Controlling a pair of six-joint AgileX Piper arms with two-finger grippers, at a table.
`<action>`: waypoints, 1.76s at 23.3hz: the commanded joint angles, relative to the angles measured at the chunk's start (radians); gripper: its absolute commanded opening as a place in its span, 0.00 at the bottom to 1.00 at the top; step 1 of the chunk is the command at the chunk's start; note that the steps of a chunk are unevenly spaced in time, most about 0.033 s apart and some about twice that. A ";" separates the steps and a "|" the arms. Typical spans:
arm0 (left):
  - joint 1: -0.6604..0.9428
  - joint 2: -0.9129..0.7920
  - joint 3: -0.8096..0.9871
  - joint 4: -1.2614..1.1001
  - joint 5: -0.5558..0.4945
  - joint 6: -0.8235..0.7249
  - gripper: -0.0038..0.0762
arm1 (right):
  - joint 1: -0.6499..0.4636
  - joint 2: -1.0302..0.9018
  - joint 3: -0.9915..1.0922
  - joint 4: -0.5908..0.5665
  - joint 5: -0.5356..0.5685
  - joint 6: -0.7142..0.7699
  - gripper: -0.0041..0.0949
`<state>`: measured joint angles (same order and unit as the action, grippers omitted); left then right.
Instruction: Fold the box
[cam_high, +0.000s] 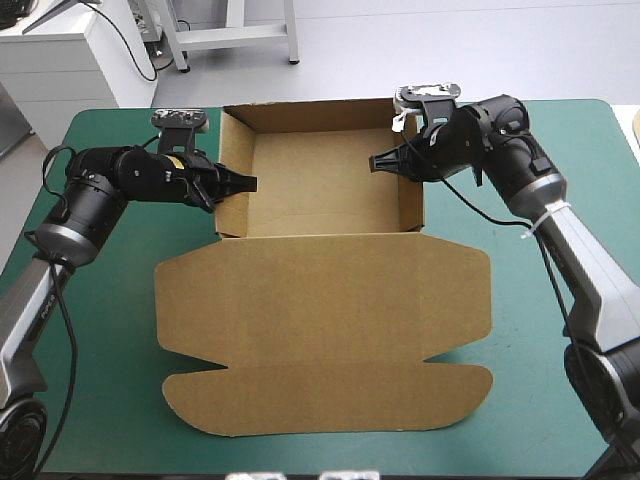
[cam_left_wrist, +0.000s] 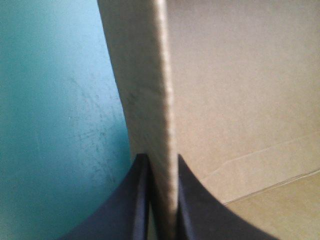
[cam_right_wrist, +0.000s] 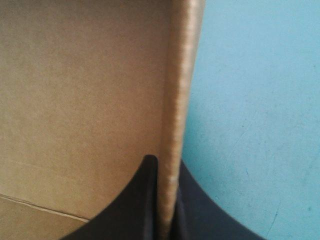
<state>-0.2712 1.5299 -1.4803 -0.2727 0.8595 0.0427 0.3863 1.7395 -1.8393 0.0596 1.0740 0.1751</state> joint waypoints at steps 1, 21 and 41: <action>-0.018 -0.032 -0.032 -0.096 -0.037 -0.006 0.04 | 0.020 -0.043 -0.029 0.108 -0.046 -0.031 0.02; -0.029 0.215 -0.032 -0.008 0.118 -0.043 0.04 | 0.020 0.195 -0.029 0.128 0.015 -0.025 0.02; -0.029 0.217 -0.111 -0.003 0.250 -0.043 0.65 | 0.020 0.197 -0.137 -0.050 0.155 -0.023 0.47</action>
<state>-0.2941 1.7961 -1.5214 -0.2567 1.0861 0.0000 0.4024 1.9926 -1.9023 0.0428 1.2075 0.1621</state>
